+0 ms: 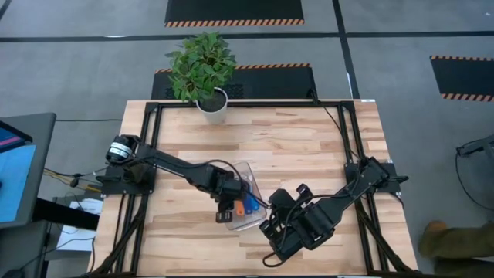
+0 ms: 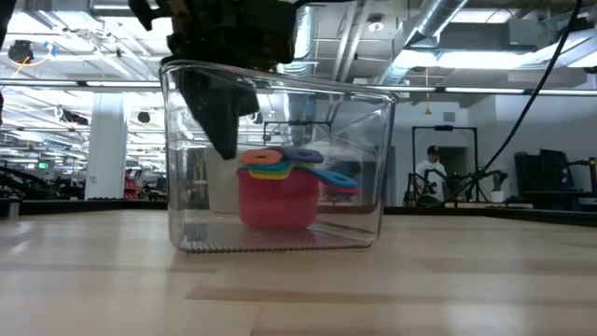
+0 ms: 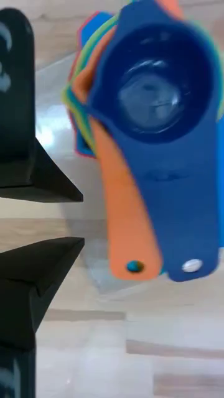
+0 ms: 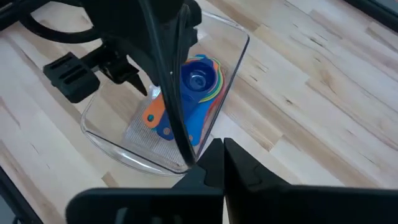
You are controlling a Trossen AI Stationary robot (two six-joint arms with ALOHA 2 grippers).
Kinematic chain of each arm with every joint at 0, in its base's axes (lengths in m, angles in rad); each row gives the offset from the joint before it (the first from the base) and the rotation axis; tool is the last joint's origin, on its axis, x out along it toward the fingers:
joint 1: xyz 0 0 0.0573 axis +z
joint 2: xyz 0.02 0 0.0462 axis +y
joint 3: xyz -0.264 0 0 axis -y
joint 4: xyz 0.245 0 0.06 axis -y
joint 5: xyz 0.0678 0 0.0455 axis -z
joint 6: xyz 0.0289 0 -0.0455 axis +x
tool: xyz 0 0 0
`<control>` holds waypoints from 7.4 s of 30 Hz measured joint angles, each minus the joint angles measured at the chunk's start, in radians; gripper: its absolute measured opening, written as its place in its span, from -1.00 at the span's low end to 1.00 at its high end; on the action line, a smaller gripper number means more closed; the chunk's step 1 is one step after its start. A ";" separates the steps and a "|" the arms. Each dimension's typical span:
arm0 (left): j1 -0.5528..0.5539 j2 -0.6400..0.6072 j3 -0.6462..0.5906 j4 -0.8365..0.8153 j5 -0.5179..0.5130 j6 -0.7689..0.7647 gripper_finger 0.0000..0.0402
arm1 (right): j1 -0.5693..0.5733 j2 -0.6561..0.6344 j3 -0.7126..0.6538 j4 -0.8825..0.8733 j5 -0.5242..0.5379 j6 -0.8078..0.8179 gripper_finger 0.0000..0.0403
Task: Nest measuring cups in basket
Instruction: Adjust the transparent bin on the table, then return to Home Position
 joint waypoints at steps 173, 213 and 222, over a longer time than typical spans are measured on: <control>0.162 -1.670 -1.323 1.061 0.053 0.032 -0.66 | -0.688 -0.719 -1.756 2.598 -1.206 -1.205 -0.78; 0.162 -1.669 -1.324 0.926 -0.061 -0.204 -0.66 | -0.959 -1.897 -2.158 1.983 -1.300 -0.968 -0.79; 0.161 -1.670 -1.324 1.066 -0.004 0.079 -0.66 | -0.973 -2.028 -2.150 1.828 -1.186 -1.059 -0.78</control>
